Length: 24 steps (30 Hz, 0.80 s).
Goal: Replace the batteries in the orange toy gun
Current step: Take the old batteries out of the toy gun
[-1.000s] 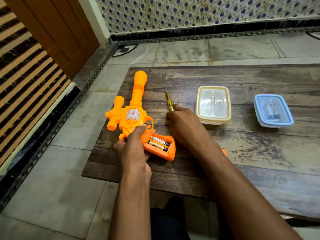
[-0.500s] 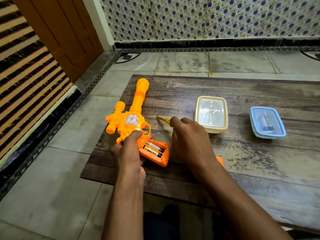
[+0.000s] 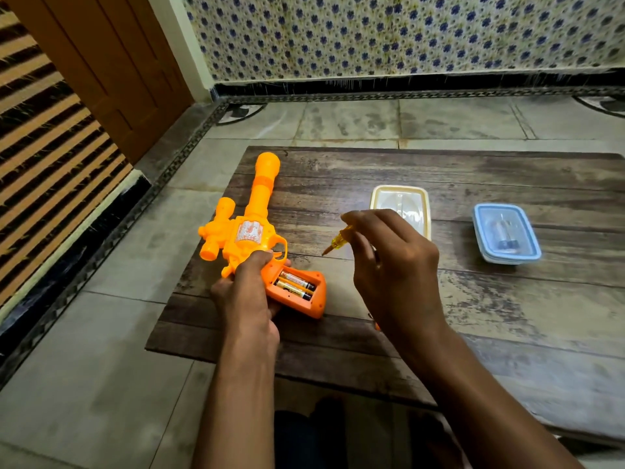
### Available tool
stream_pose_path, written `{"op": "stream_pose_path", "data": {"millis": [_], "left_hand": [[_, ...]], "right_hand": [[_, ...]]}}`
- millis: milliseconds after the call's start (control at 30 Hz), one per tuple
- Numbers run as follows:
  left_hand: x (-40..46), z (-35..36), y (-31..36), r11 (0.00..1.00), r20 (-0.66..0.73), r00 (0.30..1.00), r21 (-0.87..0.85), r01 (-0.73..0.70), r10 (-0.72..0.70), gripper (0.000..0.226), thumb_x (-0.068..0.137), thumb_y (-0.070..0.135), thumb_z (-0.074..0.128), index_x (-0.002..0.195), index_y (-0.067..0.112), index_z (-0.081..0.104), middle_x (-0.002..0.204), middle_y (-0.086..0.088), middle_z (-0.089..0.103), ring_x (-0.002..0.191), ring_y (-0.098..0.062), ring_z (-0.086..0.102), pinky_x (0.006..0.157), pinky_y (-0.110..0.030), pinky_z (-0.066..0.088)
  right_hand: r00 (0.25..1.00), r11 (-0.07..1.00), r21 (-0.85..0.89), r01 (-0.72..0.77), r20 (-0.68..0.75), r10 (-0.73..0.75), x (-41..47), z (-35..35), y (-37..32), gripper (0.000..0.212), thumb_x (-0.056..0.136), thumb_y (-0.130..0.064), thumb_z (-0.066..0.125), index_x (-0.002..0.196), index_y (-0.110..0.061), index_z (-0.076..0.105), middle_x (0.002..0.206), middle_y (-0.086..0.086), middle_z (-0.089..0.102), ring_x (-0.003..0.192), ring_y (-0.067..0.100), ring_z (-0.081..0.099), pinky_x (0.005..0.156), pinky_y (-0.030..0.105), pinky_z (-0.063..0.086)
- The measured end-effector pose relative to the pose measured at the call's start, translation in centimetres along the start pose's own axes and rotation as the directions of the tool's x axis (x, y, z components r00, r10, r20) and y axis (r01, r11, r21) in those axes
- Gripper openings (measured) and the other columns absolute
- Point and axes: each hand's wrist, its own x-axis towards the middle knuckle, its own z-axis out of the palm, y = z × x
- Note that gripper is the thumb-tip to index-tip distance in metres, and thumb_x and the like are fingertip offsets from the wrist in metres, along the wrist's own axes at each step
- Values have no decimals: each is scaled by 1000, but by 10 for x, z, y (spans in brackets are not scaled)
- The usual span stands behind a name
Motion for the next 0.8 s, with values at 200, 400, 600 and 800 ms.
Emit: {"op": "stream_pose_path", "data": {"millis": [200, 400, 600, 800], "left_hand": [[0, -1, 1, 1000, 0, 1000, 7, 5, -5, 48, 83, 15, 72, 128, 7, 59, 89, -16, 79, 78, -27, 79, 74, -45, 64], [2, -1, 0, 1000, -15, 1000, 4, 13, -13, 58, 80, 16, 75, 134, 9, 52, 96, -17, 79, 79, -27, 80, 76, -49, 64], [3, -2, -2, 1000, -7, 1000, 9, 15, -15, 56, 81, 17, 75, 132, 10, 55, 97, -16, 79, 79, -26, 80, 72, -45, 63], [1, -1, -1, 1000, -4, 1000, 31, 3, -3, 48, 82, 15, 73, 127, 10, 58, 93, -15, 79, 81, -27, 79, 84, -55, 61]], "right_hand": [[997, 999, -20, 36, 66, -35, 0, 5, 5, 21, 92, 2, 69, 113, 0, 73, 100, 13, 70, 86, 26, 70, 69, 40, 59], [987, 993, -68, 101, 131, -91, -3, 16, 9, 24, 96, -5, 64, 119, -1, 69, 103, 15, 68, 88, 31, 68, 62, 45, 58], [976, 996, -51, 79, 206, -66, -5, 26, 8, 45, 92, -8, 71, 135, -9, 59, 97, 11, 68, 85, 29, 64, 57, 46, 58], [978, 997, 56, -51, 203, 39, -4, 29, 9, 66, 91, -3, 72, 141, -26, 34, 92, 8, 69, 81, 23, 70, 66, 44, 60]]}}
